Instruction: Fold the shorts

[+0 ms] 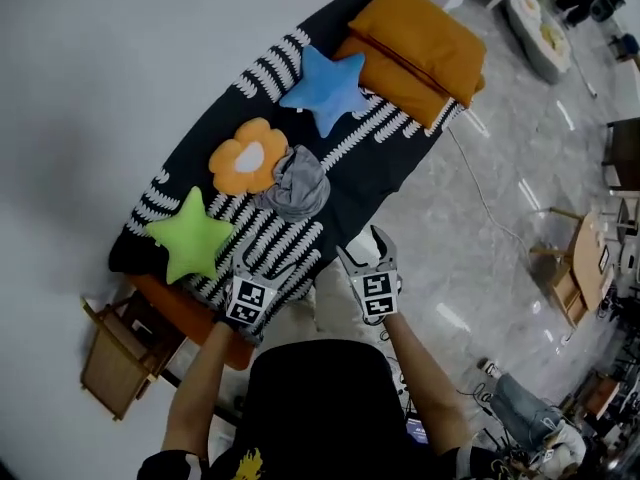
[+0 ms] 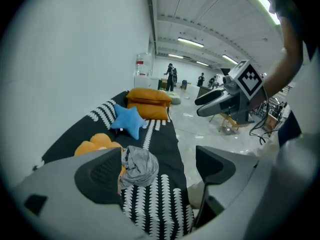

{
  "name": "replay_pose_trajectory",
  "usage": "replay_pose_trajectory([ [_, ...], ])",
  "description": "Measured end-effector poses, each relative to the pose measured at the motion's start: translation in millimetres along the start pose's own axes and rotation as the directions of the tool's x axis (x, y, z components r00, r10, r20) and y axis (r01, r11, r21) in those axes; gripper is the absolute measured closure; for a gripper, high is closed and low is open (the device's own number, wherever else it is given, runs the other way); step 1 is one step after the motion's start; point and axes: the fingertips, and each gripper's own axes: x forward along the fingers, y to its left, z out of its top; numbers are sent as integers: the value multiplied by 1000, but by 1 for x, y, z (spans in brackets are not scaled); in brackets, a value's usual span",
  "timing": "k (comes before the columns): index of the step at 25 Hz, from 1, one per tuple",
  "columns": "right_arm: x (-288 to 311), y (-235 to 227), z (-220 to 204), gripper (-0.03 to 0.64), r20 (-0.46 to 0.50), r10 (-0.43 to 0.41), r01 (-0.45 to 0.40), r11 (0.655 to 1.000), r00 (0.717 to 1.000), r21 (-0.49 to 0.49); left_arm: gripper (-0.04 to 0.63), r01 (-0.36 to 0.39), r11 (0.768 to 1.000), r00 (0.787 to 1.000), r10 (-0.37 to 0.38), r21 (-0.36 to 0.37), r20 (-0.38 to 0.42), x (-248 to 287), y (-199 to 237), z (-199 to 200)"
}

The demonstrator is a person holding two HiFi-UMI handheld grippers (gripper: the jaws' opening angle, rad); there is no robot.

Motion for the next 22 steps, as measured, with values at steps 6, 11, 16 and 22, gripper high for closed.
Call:
replay_pose_trajectory([
  [6, 114, 5, -59, 255, -115, 56, -50, 998, 992, 48, 124, -33, 995, 982, 15, -91, -187, 122, 70, -61],
  [11, 186, -11, -122, 272, -189, 93, -71, 990, 977, 122, 126, 22, 998, 958, -39, -61, -283, 236, 97, -106],
  [16, 269, -68, -179, 307, -198, 83, -55, 988, 977, 144, 127, 6, 1000, 955, -10, -14, -295, 344, 130, -134],
  [22, 350, -87, -172, 359, -149, 64, -50, 994, 987, 98, 258, 20, 999, 946, -6, 40, -324, 376, 138, -186],
])
